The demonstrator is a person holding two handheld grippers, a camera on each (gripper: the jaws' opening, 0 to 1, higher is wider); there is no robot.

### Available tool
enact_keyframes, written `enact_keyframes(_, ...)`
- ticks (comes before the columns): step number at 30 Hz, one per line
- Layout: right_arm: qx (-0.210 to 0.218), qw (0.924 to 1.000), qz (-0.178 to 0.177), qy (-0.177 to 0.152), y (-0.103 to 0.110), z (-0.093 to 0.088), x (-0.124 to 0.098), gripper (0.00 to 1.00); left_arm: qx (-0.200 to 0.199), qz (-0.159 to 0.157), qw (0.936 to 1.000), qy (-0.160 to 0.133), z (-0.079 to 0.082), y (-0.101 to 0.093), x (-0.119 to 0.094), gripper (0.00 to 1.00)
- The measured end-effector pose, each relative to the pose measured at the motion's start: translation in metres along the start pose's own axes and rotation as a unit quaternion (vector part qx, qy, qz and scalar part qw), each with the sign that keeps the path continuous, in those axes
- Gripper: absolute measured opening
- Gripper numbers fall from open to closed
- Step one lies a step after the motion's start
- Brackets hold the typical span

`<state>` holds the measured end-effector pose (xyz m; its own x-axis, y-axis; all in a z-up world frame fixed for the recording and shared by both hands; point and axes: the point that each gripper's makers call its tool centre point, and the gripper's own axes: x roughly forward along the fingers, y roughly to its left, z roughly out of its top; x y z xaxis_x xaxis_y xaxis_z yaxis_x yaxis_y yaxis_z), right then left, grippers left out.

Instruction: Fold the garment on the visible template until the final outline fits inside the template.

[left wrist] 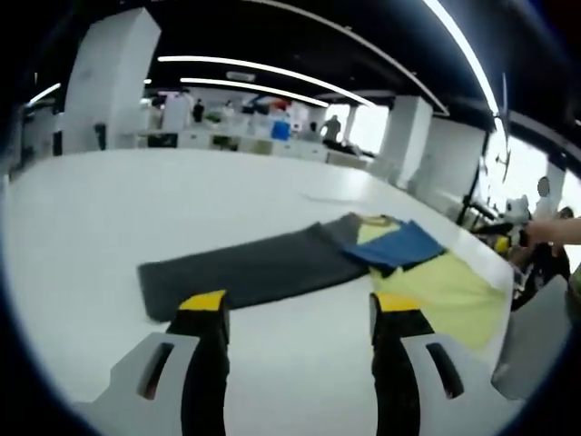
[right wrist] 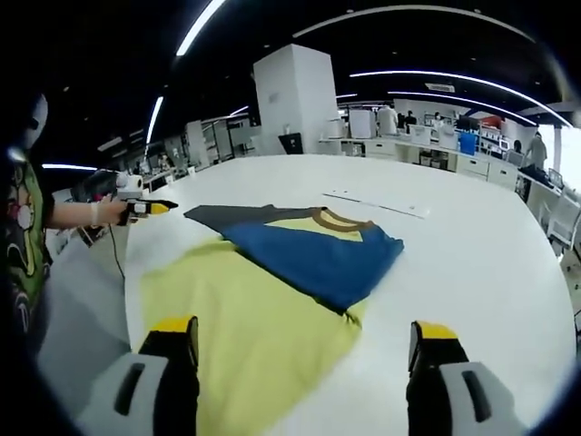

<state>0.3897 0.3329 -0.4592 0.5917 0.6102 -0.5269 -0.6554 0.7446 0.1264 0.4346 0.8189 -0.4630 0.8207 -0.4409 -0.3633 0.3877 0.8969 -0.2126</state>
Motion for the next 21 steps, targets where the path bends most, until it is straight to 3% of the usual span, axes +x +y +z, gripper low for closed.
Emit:
enact_keyframes(6,0.001,1.0,-0.002,-0.002,0.001,0.002,-0.006,0.97,0.008,0.016,0.9998,0.007,-0.001,0.021,0.0,0.6)
enact_keyframes(12,0.007,1.0,-0.004,-0.005,0.002,0.0,-0.009,0.96,-0.006,0.115,0.9933,0.013,-0.002,0.079,-0.002,0.58)
enact_keyframes(14,0.01,0.9999,-0.005,-0.003,0.002,-0.003,-0.01,0.96,-0.024,0.145,0.989,0.015,-0.003,0.088,-0.003,0.57)
enact_keyframes(19,0.016,0.9999,-0.006,-0.001,0.006,-0.007,-0.011,0.95,-0.056,0.172,0.9835,0.012,-0.009,0.108,0.004,0.5)
enact_keyframes(21,0.017,0.9998,-0.005,-0.002,0.006,-0.007,-0.012,0.95,-0.044,0.175,0.9833,0.023,-0.014,0.113,0.008,0.49)
